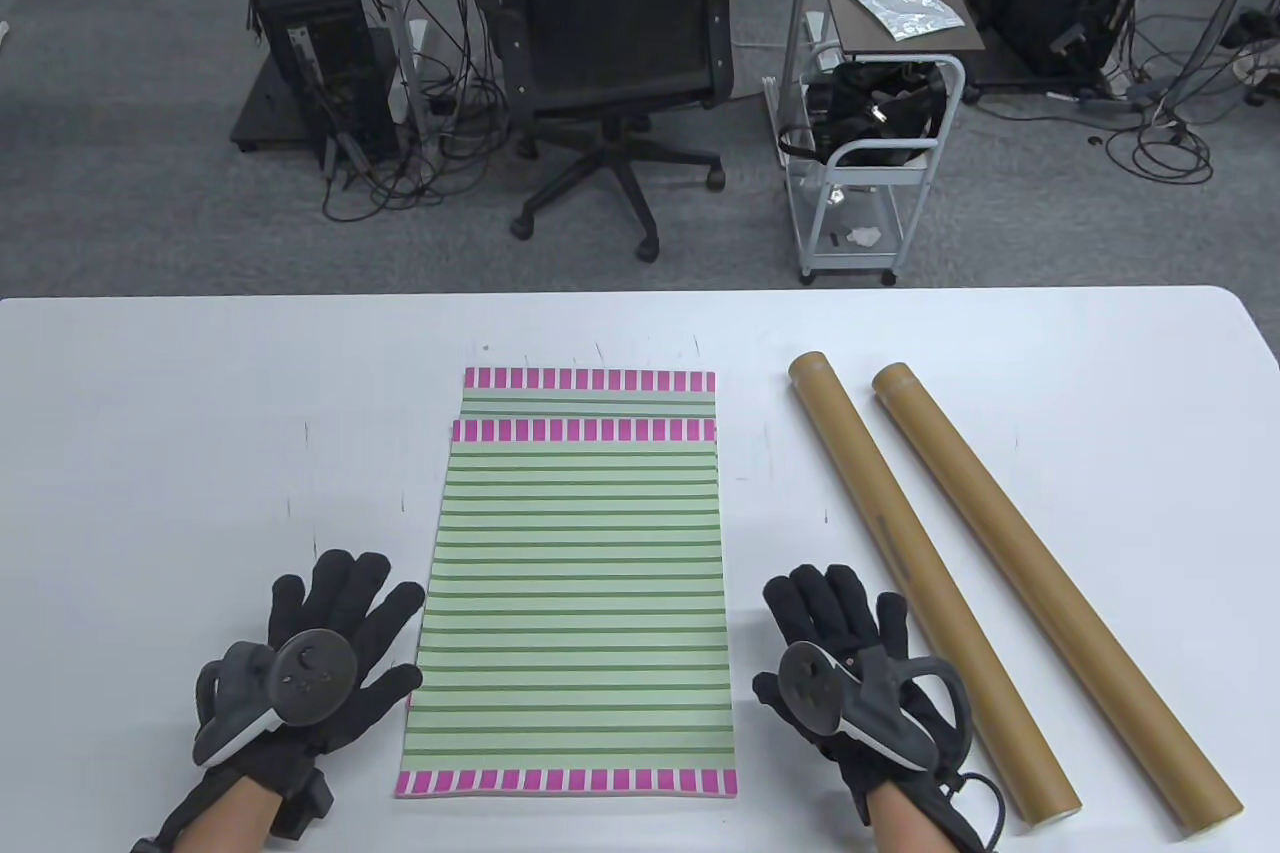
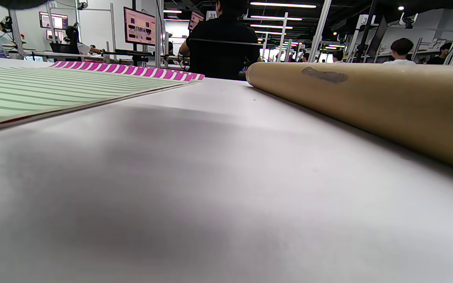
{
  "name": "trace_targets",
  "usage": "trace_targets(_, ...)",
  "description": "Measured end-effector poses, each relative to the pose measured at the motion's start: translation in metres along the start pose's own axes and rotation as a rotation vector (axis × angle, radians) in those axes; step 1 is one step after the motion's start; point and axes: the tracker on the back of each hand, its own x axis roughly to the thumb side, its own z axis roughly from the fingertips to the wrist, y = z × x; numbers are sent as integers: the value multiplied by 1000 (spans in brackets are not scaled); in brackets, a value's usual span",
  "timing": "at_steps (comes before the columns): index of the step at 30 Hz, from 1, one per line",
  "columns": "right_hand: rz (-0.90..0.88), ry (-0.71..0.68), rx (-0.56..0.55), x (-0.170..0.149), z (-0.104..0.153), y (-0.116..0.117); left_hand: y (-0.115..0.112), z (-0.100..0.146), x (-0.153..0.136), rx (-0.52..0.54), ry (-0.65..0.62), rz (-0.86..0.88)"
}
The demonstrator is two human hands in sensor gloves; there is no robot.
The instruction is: Roll up mouse pads and store in mailing tubes
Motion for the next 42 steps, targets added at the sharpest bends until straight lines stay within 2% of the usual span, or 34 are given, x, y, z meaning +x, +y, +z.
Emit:
trace_targets(4, -17, 69, -35, -12, 1, -8, 0, 0, -1, 0, 5, 8)
trace_targets(9, 17, 374, -61, -62, 6, -9, -1, 0, -1, -7, 14, 15)
trace_targets(13, 1, 617, -8, -100, 13, 4, -2, -1, 0, -20, 18, 34)
trace_targets(18, -17, 760, 62, -119, 19, 21, 0, 0, -2, -16, 21, 20)
trace_targets(22, -46, 788, 139, -124, 19, 30, 0, 0, -2, -21, 18, 20)
trace_targets(32, -31, 783, 145, -123, 18, 32, -2, -1, -1, -32, 11, 27)
trace_targets(40, -14, 745, 94, -116, 16, 24, -4, -2, -2, -43, 11, 24)
trace_targets(42, -29, 719, 21, -109, 13, 14, -4, -3, -1, -47, 12, 39)
